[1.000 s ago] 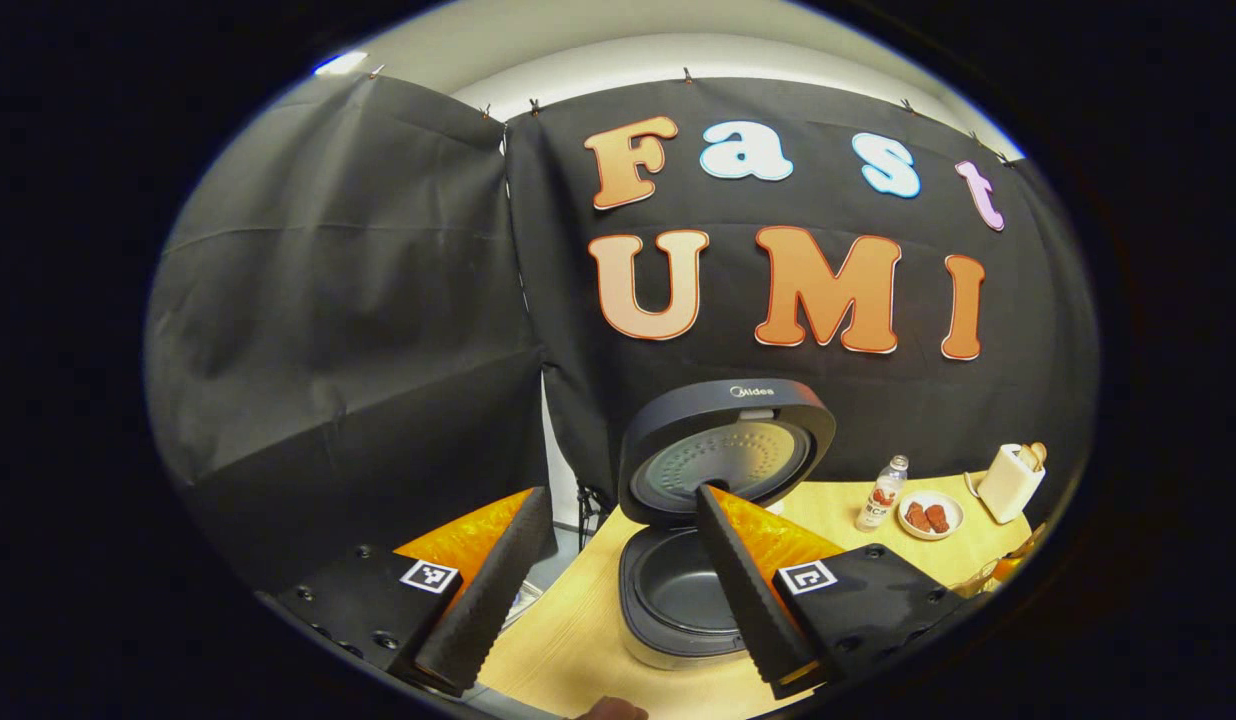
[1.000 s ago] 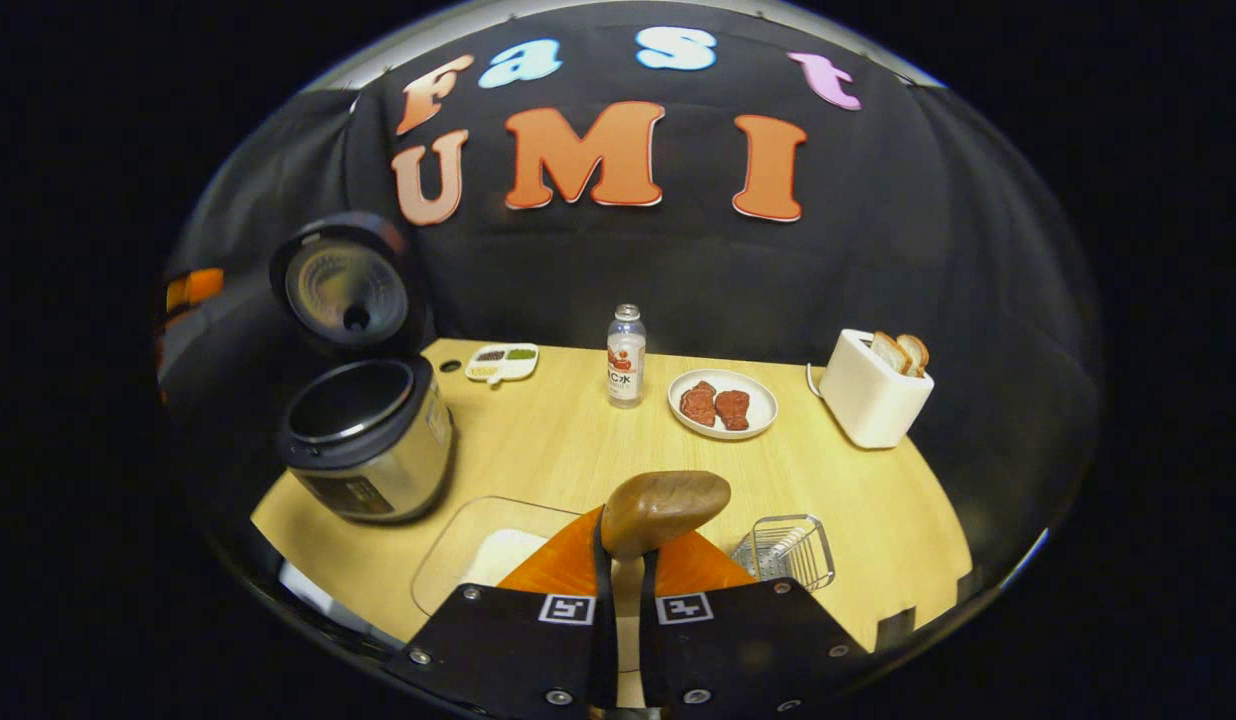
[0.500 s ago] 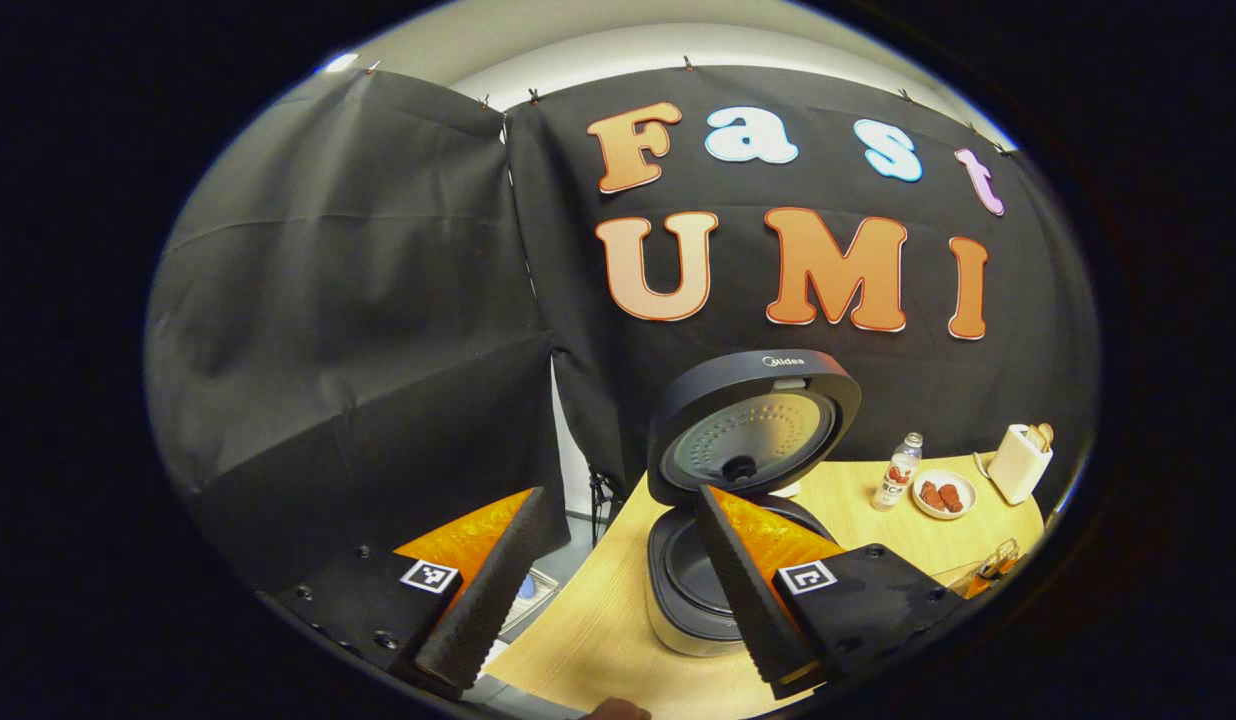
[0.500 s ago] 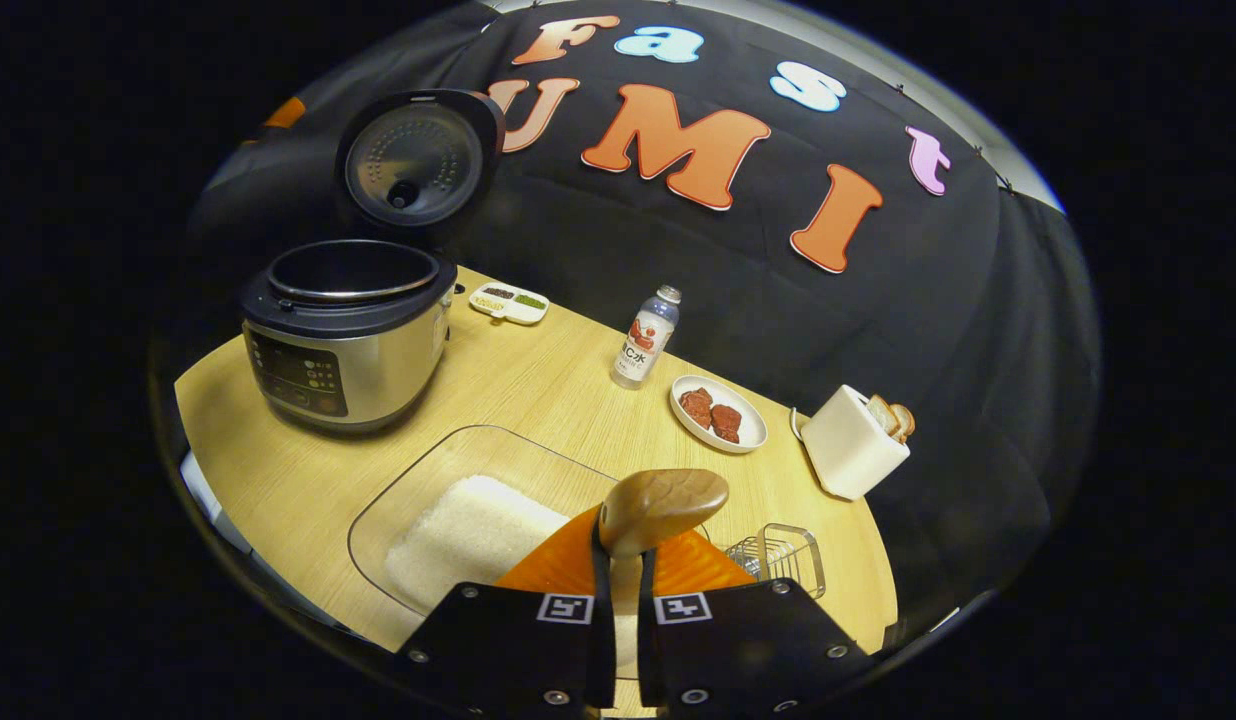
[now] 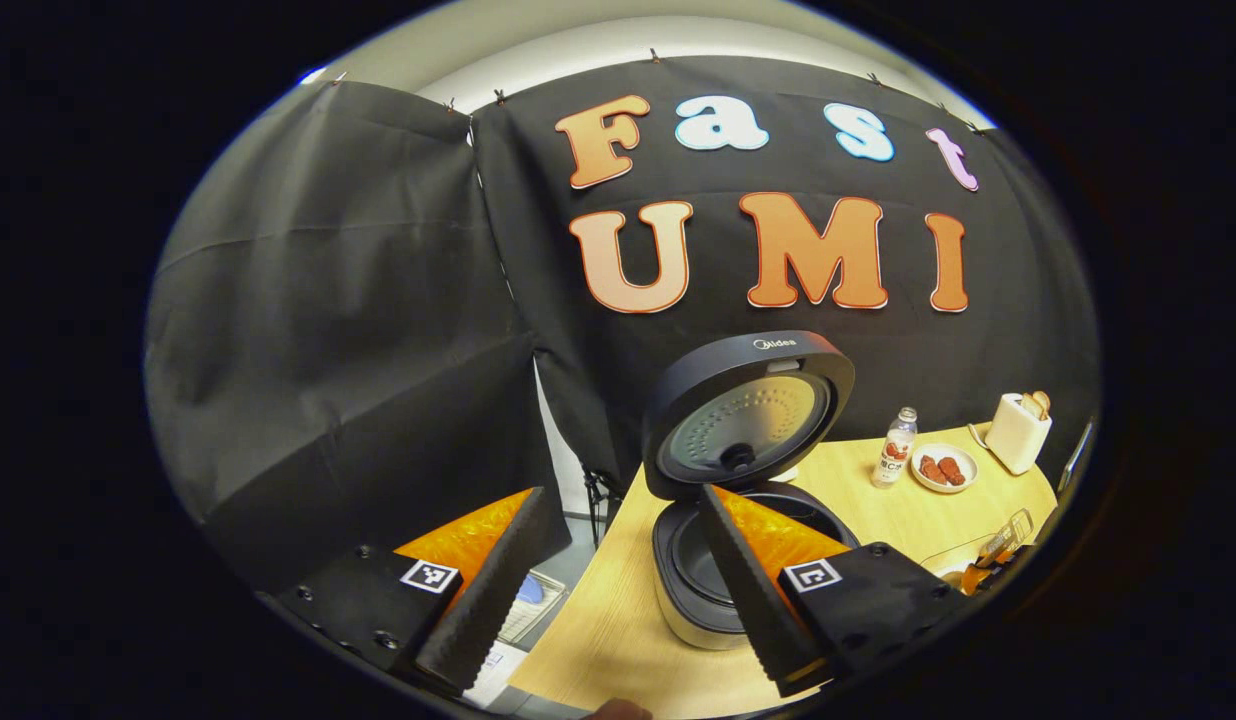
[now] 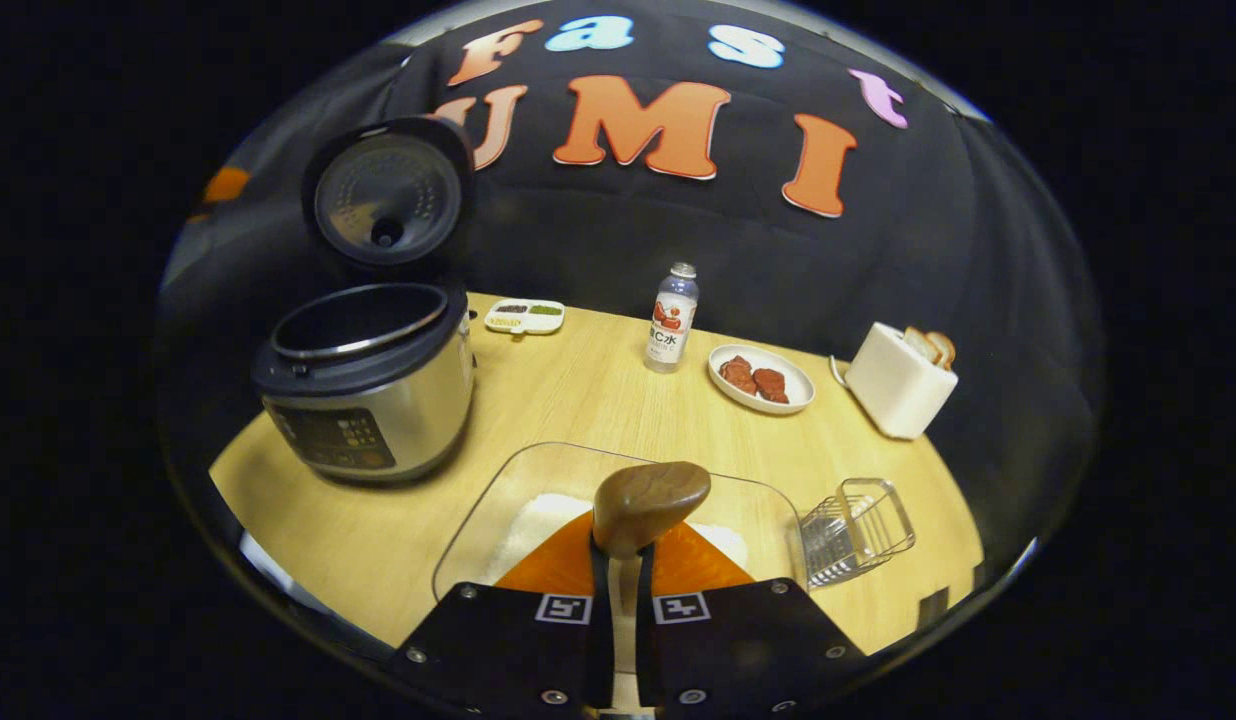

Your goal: Close the left gripper, press the button to open the rice cooker; take a wooden spoon from the chopstick holder with the right hand, scoop a spoonful of rice and pour it into the rice cooker, then put the wooden spoon back into the chopstick holder.

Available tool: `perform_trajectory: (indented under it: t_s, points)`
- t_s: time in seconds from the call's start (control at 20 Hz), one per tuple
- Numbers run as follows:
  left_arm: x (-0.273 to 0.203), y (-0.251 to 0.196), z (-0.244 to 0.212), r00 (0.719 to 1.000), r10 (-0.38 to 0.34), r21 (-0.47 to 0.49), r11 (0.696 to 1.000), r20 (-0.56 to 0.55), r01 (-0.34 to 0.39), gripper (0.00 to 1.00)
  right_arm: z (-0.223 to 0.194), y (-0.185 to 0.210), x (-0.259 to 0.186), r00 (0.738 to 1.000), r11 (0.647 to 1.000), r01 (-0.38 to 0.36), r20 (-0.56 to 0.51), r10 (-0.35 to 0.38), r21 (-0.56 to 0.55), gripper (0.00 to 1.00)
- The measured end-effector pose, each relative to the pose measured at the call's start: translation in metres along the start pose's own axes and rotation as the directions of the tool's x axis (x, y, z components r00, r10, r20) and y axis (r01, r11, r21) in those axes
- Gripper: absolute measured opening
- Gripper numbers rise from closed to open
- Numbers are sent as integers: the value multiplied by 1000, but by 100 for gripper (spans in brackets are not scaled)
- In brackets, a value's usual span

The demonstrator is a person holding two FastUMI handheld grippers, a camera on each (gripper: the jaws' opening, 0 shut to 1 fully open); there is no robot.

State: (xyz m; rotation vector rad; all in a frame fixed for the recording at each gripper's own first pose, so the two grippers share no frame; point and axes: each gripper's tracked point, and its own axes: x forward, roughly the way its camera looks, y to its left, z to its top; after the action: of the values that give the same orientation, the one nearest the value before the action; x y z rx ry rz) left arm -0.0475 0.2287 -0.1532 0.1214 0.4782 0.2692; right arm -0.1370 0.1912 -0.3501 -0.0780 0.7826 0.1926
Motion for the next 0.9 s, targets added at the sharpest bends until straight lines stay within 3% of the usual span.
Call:
perform_trajectory:
  t_s: [0.15, 0.3, 0.45, 0.65, 0.9]
  points:
    - [-1, 1, -2, 1000, 15, -32, 999, -2, -15, 100, 1, 0, 3, 999, 991, -42, -28, 46, 130, 8]
    - [0, -3, -7, 1000, 10, -74, 997, -22, -11, 100, 2, -13, 8, 995, 958, -62, -52, 80, 281, 8]
    - [2, -3, -4, 1000, 16, -83, 996, -25, -18, 100, 0, -17, 12, 990, 898, -83, -66, 124, 433, 8]
    - [3, -11, -2, 1000, 4, -61, 998, -19, -5, 100, -1, -20, 14, 982, 831, -111, -69, 177, 545, 8]
    - [4, -22, 4, 1000, -19, -40, 999, -11, 18, 100, -5, -24, 18, 964, 691, -156, -45, 263, 706, 8]
